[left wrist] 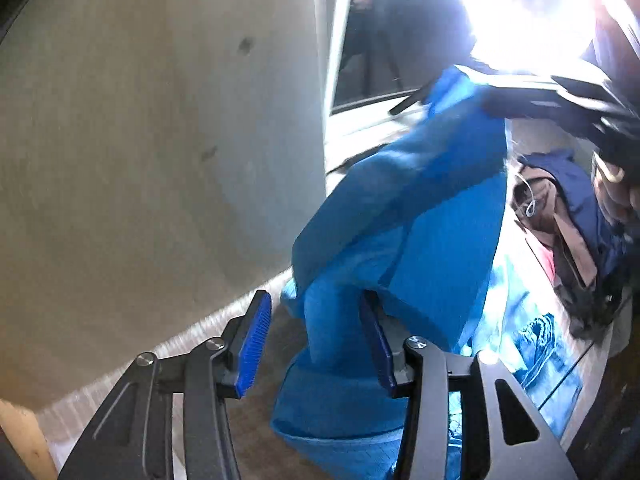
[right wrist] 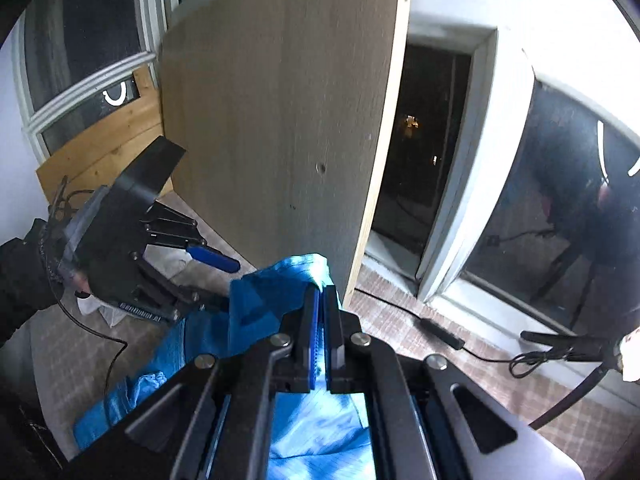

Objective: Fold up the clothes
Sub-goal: 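Grasp the coat with the left gripper while the right gripper holds its edge, then lift the light-blue coat with both grippers and shake it out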

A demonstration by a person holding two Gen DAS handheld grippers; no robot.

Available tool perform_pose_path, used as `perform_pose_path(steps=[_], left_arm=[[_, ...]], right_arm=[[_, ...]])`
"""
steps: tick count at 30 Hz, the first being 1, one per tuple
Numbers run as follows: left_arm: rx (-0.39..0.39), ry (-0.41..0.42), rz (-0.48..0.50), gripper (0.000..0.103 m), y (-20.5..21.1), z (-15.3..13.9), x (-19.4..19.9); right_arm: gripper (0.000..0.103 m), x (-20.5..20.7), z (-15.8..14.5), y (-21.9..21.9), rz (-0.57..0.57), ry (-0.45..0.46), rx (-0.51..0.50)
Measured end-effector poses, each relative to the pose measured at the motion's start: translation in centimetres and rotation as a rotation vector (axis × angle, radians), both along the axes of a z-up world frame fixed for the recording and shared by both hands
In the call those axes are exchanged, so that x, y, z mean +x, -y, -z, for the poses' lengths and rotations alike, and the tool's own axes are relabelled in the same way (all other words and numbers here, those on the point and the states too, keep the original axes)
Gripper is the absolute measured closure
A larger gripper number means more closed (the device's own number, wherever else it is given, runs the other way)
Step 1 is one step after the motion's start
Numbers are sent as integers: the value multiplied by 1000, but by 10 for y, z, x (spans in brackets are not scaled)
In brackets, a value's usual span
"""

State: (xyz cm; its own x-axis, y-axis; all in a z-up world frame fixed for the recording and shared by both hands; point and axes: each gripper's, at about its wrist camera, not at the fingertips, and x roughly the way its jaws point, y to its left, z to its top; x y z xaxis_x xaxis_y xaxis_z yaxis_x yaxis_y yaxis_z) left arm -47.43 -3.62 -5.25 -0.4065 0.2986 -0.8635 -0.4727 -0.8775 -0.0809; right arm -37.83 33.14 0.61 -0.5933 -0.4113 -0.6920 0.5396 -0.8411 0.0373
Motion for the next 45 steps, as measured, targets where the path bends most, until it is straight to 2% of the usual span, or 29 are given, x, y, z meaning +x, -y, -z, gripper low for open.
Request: perform_pose_path(steps=[3, 7, 8, 9, 10, 11, 20, 23, 28, 33, 35, 38, 39, 42, 43, 45], left_arm=[[12, 4, 24, 55, -5, -3, -2], [26, 41, 36, 55, -11, 12, -9], [23, 31, 35, 62, -10, 8, -6], [20, 20, 33, 86, -9, 4, -3], [16, 9, 32, 98, -9, 0, 0], [13, -2, 30, 101, -8, -4, 3], [-18, -103, 15, 101, 0, -43, 31], [0, -116, 29, 101, -7, -49, 67], [30, -135, 52, 101, -19, -60, 127], [61, -154, 75, 101, -30, -71, 187], [77, -96, 76, 101, -31, -54, 220], [79, 43, 76, 97, -35, -11, 272], [77, 103, 77, 93, -37, 8, 287], [30, 265, 63, 92, -34, 49, 321], [8, 302, 60, 92, -30, 57, 333], [6, 303, 36, 88, -19, 55, 340]], right_arm=[[101, 3, -4, 1, -5, -17, 22], [101, 3, 5, 1, -21, -18, 48], [101, 4, 7, 0, -24, -15, 50], [101, 4, 9, 0, -27, -13, 53], [101, 4, 11, -1, -23, -14, 60], [101, 5, 13, -2, -20, -15, 66], [101, 18, 14, -17, 33, -30, 60], [101, 40, 7, -19, 33, -50, 61], [101, 111, -9, -24, 41, -97, 23], [101, 199, -11, -27, 46, -71, -32], [101, 238, 0, -26, 51, -22, -54], [101, 288, 45, -20, 33, 191, -126], [101, 298, 62, -16, 18, 260, -119], [101, 329, 112, -3, -28, 479, -22], [101, 337, 119, -3, -36, 522, 11], [98, 347, 115, -15, -28, 544, 26]])
